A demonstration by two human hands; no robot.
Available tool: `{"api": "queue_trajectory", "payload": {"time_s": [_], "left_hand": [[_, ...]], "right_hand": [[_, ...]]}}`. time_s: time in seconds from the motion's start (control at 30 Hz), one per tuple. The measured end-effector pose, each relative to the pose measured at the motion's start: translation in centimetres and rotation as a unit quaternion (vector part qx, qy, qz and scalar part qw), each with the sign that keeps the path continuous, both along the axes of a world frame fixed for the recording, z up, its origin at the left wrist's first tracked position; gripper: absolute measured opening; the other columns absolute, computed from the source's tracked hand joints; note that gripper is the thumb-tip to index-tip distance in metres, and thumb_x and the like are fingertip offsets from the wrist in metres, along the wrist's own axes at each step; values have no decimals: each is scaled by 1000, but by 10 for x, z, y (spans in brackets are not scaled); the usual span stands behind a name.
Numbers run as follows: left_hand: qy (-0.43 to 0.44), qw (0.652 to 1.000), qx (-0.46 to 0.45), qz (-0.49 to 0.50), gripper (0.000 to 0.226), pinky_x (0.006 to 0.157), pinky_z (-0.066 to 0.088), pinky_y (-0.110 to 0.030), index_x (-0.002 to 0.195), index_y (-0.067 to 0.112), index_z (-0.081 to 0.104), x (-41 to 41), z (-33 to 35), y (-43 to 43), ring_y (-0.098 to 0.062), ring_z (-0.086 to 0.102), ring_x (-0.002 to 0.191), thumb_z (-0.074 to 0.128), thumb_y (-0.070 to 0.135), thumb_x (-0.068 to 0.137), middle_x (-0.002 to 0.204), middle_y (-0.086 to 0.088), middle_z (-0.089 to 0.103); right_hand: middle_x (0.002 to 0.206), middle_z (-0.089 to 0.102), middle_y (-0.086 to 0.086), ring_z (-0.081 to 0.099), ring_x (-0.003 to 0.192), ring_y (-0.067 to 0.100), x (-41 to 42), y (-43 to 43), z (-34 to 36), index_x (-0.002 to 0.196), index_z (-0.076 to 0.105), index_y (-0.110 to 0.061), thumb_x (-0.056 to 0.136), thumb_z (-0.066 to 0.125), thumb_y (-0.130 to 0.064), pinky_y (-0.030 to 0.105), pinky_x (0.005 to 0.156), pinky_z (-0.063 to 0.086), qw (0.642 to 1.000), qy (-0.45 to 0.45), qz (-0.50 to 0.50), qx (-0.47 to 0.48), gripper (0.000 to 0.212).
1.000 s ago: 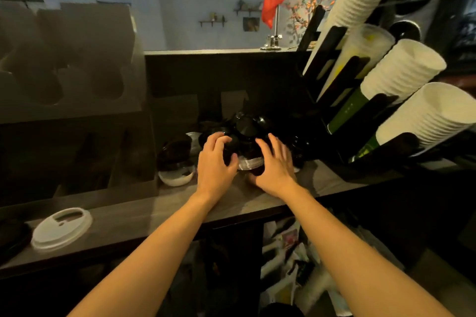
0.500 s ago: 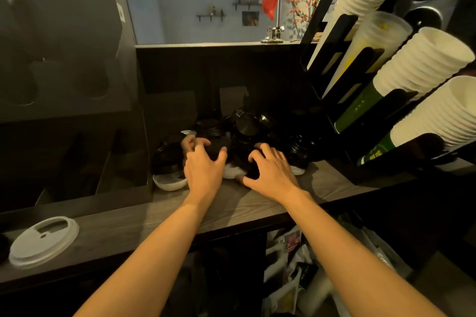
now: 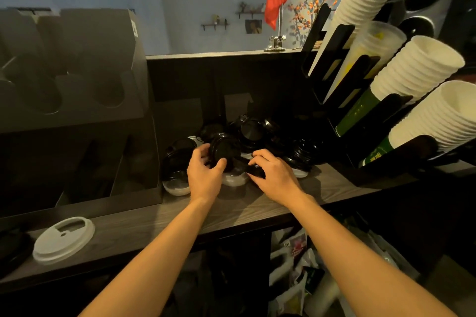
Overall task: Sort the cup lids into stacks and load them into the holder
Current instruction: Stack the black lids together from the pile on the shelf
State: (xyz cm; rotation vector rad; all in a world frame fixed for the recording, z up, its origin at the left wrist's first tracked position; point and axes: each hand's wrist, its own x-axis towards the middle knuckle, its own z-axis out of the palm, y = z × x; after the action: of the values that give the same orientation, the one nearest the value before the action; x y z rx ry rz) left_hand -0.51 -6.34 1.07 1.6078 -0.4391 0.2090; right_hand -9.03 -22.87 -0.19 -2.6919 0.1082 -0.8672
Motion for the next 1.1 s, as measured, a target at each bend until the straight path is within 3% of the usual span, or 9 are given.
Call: {"api": "queue_trajectory", "payload": {"time_s": [0.13, 0.27, 0.37, 0.47, 0.63, 0.77, 0.93, 1.03, 1.1], "left_hand": [[32, 998, -51, -19, 52, 89, 49, -16, 143, 15, 51, 3, 0, 18, -12, 60, 116, 71, 12, 95, 123, 5, 58], [19, 998, -61, -19, 51, 95, 49, -20, 145, 16, 50, 6, -3, 30, -11, 60, 119, 67, 13, 97, 129, 1, 60], [13, 997, -68, -20, 49, 97, 49, -20, 145, 17, 50, 6, -3, 31, -7, 60, 118, 64, 11, 98, 124, 7, 61], [2, 997, -69, -21, 48, 104, 49, -28, 144, 18, 50, 6, -3, 29, -9, 59, 122, 64, 13, 99, 128, 5, 60], [15, 996, -87, -16, 49, 92, 44, -10, 148, 19, 47, 5, -3, 30, 7, 54, 112, 61, 15, 101, 121, 20, 55], [33, 994, -102, -13, 47, 100, 47, -20, 143, 20, 51, 6, -1, 32, -8, 56, 123, 65, 15, 99, 127, 9, 59], [36, 991, -123, -37, 46, 104, 52, -37, 134, 22, 60, 5, -2, 34, -14, 64, 120, 70, 34, 91, 127, 1, 67], [21, 990, -113, -85, 28, 103, 51, -41, 115, 24, 70, 1, 0, 34, -15, 67, 112, 58, 40, 95, 112, 4, 74], [19, 986, -115, -116, 25, 97, 52, -32, 109, 25, 71, -2, 1, 31, -10, 68, 107, 48, 32, 101, 105, 9, 76]], "right_hand": [[116, 66, -8, 63, 104, 16, 4, 11, 3, 123, 64, -19, 93, 66, -44, 39, 88, 56, 980, -43, -22, 194, 39], [140, 48, -10, 46, 125, 9, 13, 34, 8, 152, 31, -27, 93, 71, -34, 28, 100, 43, 937, -61, -6, 345, 72], [159, 33, -1, 38, 142, 18, 25, 37, 7, 159, 21, -24, 94, 68, -39, 35, 107, 41, 955, -30, -47, 292, 81], [154, 27, 5, 41, 137, 25, 32, 33, 4, 159, 21, -13, 96, 59, -54, 37, 101, 46, 972, -7, -135, 194, 84], [157, 24, 10, 29, 141, 28, 34, 32, 0, 159, 24, -16, 97, 45, -65, 43, 114, 35, 977, -8, -171, 129, 82], [150, 37, 1, 40, 136, 18, 28, 50, 7, 153, 39, -22, 100, 47, -57, 40, 108, 42, 987, -93, -37, 124, 64], [157, 31, -8, 41, 136, 12, 29, 72, 9, 158, 24, -27, 89, 63, -62, 24, 99, 39, 984, 5, 71, 163, 86], [153, 41, -7, 41, 139, 12, 27, 71, 8, 153, 31, -31, 81, 73, -62, 30, 109, 41, 966, -5, 86, 244, 90], [147, 46, -5, 45, 135, 13, 26, 68, 6, 151, 32, -32, 80, 78, -54, 38, 110, 45, 953, -24, 97, 287, 87]]}}
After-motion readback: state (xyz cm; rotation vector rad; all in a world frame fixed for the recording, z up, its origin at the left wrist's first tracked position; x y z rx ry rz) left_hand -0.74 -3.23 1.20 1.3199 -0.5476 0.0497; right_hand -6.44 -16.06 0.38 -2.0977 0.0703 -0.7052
